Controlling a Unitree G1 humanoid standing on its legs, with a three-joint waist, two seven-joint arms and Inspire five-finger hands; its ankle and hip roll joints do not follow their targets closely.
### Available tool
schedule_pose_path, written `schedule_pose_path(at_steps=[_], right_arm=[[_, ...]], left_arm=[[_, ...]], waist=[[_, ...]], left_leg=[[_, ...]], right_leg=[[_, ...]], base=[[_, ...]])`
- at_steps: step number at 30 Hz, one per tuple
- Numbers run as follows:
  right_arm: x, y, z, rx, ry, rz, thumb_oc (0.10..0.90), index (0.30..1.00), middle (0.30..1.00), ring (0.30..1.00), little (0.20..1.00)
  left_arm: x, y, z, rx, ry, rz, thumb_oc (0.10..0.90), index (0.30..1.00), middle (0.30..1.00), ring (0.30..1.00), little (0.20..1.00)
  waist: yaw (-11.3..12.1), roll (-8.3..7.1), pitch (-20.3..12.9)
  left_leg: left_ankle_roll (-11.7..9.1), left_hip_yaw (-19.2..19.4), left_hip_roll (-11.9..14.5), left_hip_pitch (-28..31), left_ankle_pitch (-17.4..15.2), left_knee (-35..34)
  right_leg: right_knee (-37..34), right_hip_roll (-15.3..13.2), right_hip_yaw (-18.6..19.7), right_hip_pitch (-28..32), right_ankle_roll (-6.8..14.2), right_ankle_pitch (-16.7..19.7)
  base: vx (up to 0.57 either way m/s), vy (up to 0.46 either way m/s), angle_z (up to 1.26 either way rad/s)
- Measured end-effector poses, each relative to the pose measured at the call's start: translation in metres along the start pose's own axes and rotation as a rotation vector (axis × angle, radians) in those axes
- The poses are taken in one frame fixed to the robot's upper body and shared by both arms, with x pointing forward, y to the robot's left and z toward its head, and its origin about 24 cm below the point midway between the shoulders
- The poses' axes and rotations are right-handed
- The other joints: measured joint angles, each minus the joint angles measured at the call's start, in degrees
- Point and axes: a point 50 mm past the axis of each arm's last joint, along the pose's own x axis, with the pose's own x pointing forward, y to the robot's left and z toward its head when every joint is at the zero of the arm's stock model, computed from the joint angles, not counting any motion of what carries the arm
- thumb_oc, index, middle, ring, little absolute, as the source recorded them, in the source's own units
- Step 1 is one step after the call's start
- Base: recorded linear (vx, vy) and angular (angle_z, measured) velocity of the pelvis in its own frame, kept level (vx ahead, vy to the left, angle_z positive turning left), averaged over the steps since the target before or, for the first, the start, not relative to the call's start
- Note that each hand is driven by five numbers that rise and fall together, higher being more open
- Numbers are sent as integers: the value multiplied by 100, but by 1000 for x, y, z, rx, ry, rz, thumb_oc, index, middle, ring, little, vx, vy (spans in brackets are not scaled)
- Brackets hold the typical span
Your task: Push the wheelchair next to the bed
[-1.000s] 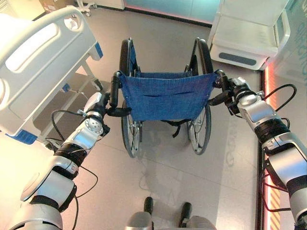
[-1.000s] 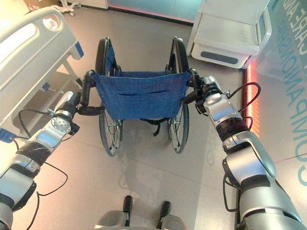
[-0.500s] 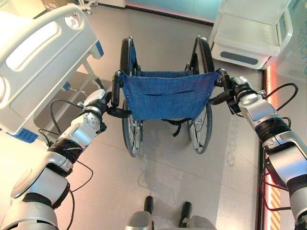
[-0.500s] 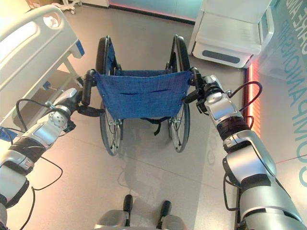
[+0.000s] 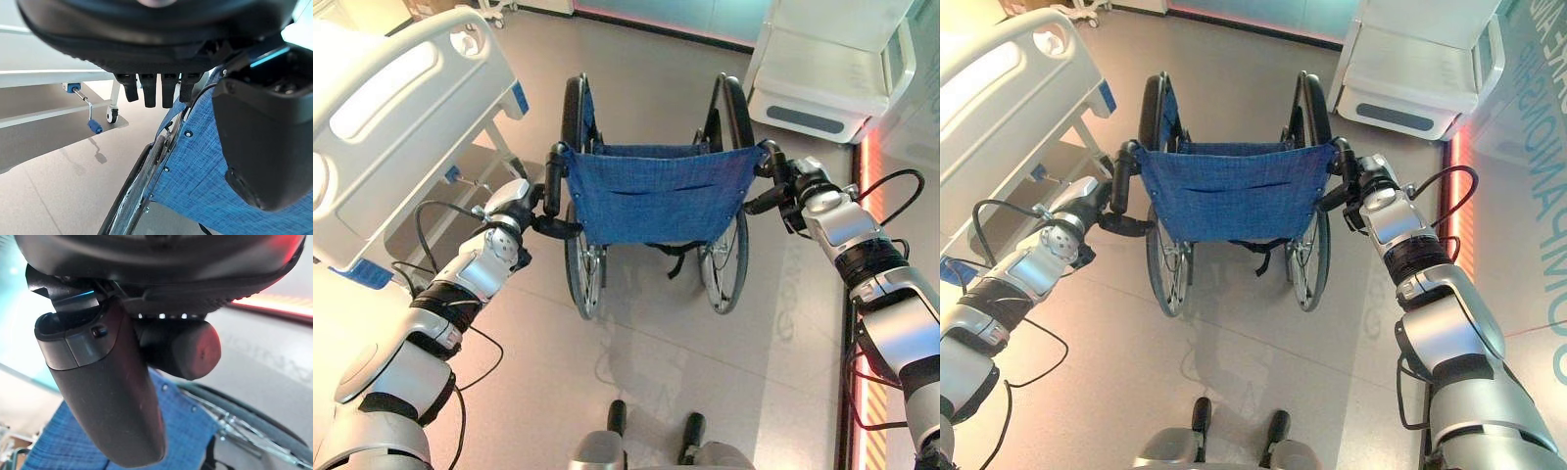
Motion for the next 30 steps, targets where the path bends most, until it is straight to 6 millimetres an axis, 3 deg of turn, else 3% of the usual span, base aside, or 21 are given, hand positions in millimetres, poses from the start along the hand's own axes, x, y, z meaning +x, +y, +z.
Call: schedule_pose_path(at_steps=[15,18,26,30], right_arm=[[2,-3,-3,-1,26,-12,800,900,900,900,900],[2,-4,-4,-1,31,-14,800,900,900,900,900],[3,-4,-3,-28,42,-15,800,900,900,900,900],[3,-6,-4,-29,47,-19,800,900,900,900,900]], left_arm=[[-2,10,4,159,-23,185,800,900,900,900,900],[-4,29,4,214,16,347,800,900,900,900,900],[-19,125,21,284,42,813,800,900,900,900,900],[-24,139,23,324,13,858,800,900,900,900,900]], waist=[[85,-3,1],[101,-4,1],[127,-3,0],[121,1,-1]], left_leg=[[0,-1,1,-1,0,-1],[0,-1,1,0,0,1],[0,-3,-6,-9,0,30],[0,-13,-17,-47,0,75]], right_leg=[[0,-1,-6,0,0,0],[0,-1,-8,0,0,0],[5,-11,-21,6,0,0],[5,-21,-42,6,0,0]], base=[[0,0,0],[0,0,0],[0,0,0],[-6,15,4]])
